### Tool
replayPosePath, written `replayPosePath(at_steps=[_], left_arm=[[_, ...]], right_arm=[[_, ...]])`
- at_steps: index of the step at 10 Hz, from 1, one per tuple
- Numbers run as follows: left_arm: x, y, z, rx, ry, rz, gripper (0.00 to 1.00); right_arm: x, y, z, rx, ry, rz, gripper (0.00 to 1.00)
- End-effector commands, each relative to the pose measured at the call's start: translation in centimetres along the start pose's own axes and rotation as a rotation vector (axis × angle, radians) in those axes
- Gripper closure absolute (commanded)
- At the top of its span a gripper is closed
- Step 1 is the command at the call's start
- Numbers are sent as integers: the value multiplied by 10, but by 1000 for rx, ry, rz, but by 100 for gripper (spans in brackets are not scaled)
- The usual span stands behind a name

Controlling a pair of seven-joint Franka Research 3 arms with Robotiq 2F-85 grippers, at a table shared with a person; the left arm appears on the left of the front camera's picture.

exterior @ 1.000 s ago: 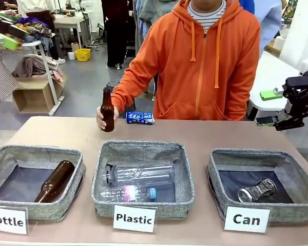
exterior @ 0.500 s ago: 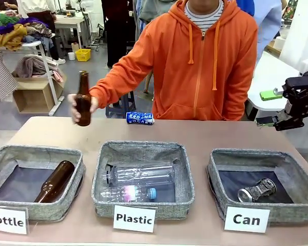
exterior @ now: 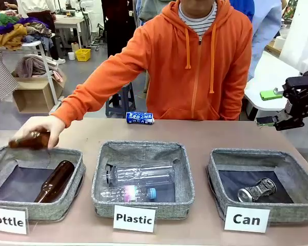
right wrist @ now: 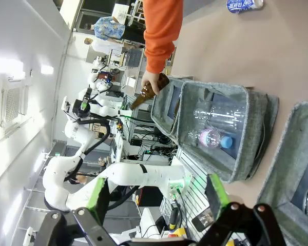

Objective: Sort the can waste into the basket.
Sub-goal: Pick up the can waste from the table and place it in the right Fabric basket.

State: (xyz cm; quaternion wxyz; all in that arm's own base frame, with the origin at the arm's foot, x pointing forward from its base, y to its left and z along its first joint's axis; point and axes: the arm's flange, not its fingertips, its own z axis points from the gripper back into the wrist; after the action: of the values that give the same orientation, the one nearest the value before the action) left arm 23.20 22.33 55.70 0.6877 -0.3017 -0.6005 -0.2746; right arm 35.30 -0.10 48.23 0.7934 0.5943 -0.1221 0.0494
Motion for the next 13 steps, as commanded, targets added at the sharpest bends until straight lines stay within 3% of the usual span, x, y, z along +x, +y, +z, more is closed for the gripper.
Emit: replayPosePath(at_steps=[1, 3, 5, 6, 8, 13], left_arm=[[-4, -23, 6, 110, -84, 31, 0], [-2, -30, 17, 117, -91, 29, 0], [45, -30, 23, 60, 77, 11, 0], [71, -31, 23, 49, 113, -32, 0], [104, -23, 9, 42, 156, -77, 0], [129, -8, -39, -16, 211, -123, 0]], right_arm=[[0, 2, -2, 21, -14, -3, 0], [0, 2, -2, 21, -14, -3, 0], [0, 2, -2, 21, -14, -3, 0], [0, 2, -2, 21, -14, -3, 0], [0, 2, -2, 21, -14, -3, 0], [0, 2, -2, 21, -14, -3, 0]])
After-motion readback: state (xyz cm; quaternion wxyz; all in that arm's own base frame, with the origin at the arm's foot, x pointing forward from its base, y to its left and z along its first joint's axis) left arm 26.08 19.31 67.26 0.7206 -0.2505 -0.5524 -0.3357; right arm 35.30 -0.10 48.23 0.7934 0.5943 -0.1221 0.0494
